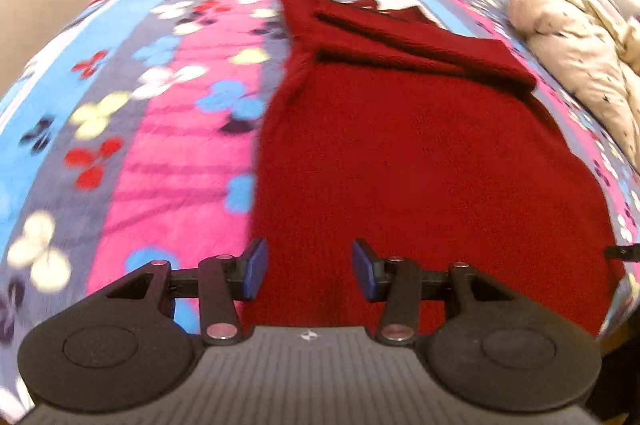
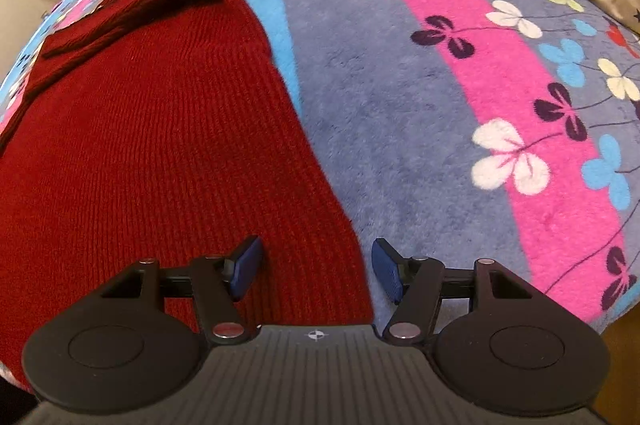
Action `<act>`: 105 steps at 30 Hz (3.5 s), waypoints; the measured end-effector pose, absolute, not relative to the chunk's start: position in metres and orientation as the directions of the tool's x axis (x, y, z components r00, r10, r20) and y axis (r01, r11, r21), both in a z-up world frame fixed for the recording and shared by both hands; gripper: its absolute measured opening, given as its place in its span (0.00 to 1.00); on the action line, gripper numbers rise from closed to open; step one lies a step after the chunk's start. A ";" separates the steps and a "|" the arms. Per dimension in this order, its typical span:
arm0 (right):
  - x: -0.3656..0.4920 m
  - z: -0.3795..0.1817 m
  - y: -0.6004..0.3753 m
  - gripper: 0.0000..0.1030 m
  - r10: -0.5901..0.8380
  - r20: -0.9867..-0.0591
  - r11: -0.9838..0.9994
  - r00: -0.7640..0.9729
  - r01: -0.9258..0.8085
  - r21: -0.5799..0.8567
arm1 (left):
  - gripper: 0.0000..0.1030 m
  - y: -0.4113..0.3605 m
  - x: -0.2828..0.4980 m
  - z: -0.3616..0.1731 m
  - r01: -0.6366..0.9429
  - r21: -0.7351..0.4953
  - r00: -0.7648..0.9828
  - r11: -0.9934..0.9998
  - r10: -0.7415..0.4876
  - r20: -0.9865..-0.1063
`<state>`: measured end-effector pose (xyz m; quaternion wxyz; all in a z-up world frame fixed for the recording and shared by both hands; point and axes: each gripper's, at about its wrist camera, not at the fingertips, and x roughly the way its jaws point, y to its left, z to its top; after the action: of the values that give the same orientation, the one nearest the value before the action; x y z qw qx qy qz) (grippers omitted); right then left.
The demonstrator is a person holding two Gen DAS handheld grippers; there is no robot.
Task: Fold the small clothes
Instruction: 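Open both tools and move them to the sweater hem, then grasp the sweater hem with the left tool while the right tool grasps it too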
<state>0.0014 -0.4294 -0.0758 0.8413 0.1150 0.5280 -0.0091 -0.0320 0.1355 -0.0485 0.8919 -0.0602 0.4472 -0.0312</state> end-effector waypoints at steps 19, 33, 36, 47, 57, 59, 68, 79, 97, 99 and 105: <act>-0.005 -0.064 -0.436 0.14 0.170 -0.841 0.955 0.514 0.123 0.269 | 0.20 0.153 -0.051 -0.067 -0.082 -0.405 0.634 0.911 -0.266 -0.726; 0.000 -0.076 -0.427 0.33 0.156 -0.888 0.968 0.433 0.110 0.225 | 0.29 0.142 -0.042 -0.076 -0.096 -0.363 0.585 0.927 -0.243 -0.774; -0.004 -0.065 -0.429 0.10 0.174 -0.852 0.960 0.494 0.107 0.258 | 0.21 0.151 -0.052 -0.066 -0.040 -0.468 0.641 0.883 -0.337 -0.690; -0.002 -0.076 -0.432 0.22 0.188 -0.880 0.950 0.436 0.145 0.275 | 0.34 0.131 -0.043 -0.076 -0.025 -0.383 0.560 0.923 -0.305 -0.771; -0.001 -0.075 -0.434 0.22 0.194 -0.878 0.947 0.438 0.150 0.284 | 0.13 0.153 -0.055 -0.066 -0.076 -0.459 0.651 0.885 -0.305 -0.695; -0.002 -0.075 -0.434 0.22 0.193 -0.878 0.948 0.438 0.149 0.282 | 0.13 0.153 -0.054 -0.065 -0.087 -0.449 0.650 0.889 -0.291 -0.702; -0.003 -0.076 -0.442 0.17 0.175 -0.875 0.940 0.452 0.189 0.285 | 0.23 0.163 -0.049 -0.078 -0.207 -0.403 0.583 0.892 -0.218 -0.783; -0.006 -0.070 -0.435 0.12 0.168 -0.864 0.950 0.475 0.155 0.270 | 0.12 0.154 -0.055 -0.072 -0.160 -0.348 0.628 0.924 -0.177 -0.758; -0.005 -0.073 -0.434 0.13 0.162 -0.875 0.954 0.456 0.153 0.257 | 0.13 0.148 -0.051 -0.081 -0.157 -0.325 0.570 0.933 -0.183 -0.801; -0.011 -0.066 -0.436 0.11 0.163 -0.857 0.950 0.489 0.155 0.270 | 0.12 0.149 -0.053 -0.076 -0.152 -0.335 0.594 0.930 -0.185 -0.783; -0.020 -0.033 -0.448 0.08 0.188 -0.758 0.925 0.625 0.147 0.350 | 0.11 0.151 -0.064 -0.054 -0.105 -0.382 0.681 0.918 -0.213 -0.701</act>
<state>-0.0201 -0.4481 -0.0325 0.8804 0.1932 0.4328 0.0116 -0.0641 0.1508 -0.0536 0.8946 -0.2001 0.3984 -0.0302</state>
